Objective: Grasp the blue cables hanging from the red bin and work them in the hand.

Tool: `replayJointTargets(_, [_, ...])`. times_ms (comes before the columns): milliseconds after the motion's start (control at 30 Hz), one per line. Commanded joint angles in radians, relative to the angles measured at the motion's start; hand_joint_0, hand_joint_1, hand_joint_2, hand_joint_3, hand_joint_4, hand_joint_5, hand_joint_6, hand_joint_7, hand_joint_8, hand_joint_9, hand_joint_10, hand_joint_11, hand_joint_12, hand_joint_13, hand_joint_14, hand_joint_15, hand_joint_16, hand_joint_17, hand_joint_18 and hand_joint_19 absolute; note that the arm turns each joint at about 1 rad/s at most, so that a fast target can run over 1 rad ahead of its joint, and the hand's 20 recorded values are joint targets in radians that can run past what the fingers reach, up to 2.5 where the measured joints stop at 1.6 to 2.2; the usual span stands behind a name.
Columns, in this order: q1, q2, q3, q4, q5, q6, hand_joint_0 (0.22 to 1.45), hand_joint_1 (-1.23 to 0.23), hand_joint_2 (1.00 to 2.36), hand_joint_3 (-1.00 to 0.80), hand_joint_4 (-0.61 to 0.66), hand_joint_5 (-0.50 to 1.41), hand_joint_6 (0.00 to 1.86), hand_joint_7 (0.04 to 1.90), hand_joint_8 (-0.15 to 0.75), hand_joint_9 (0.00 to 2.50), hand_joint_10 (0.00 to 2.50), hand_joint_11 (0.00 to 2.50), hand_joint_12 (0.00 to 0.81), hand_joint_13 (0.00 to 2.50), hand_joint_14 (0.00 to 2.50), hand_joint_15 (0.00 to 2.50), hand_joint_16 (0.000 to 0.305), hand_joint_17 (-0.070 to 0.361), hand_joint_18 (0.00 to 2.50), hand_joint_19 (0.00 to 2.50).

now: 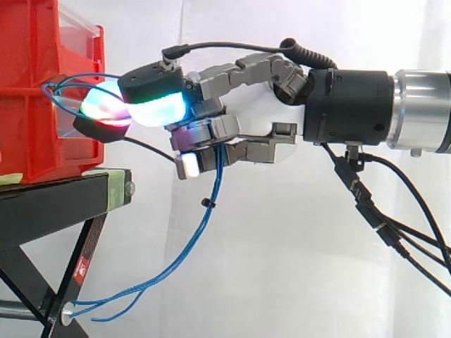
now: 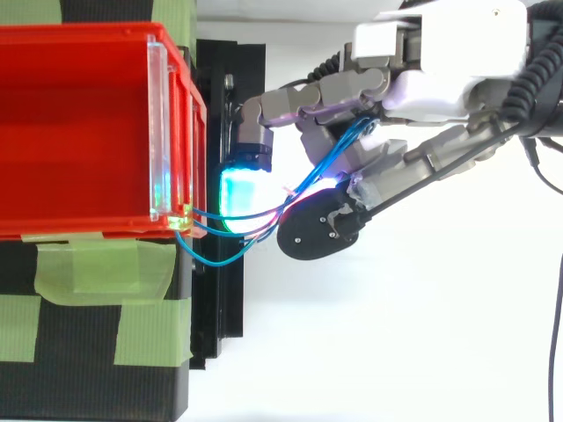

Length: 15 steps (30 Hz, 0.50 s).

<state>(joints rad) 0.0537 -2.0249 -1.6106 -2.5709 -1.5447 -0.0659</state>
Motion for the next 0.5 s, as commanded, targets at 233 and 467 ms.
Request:
replayJointTargets(233, [0.0, 0.0, 0.0, 0.0, 0.0, 0.0, 1.21, -0.64, 1.0, 0.44, 0.24, 0.28, 0.01, 1.32, 0.369, 0.46, 2.5, 1.82, 0.429, 0.65, 2.5, 1.43, 0.045, 0.102, 0.8, 0.6])
replayJointTargets(467, [0.0, 0.0, 0.0, 0.0, 0.0, 0.0, 1.07, -0.66, 1.02, 0.13, 0.25, 0.26, 0.0, 1.33, 0.379, 0.44, 2.5, 1.83, 0.44, 0.69, 2.5, 1.49, 0.047, 0.106, 1.06, 0.97])
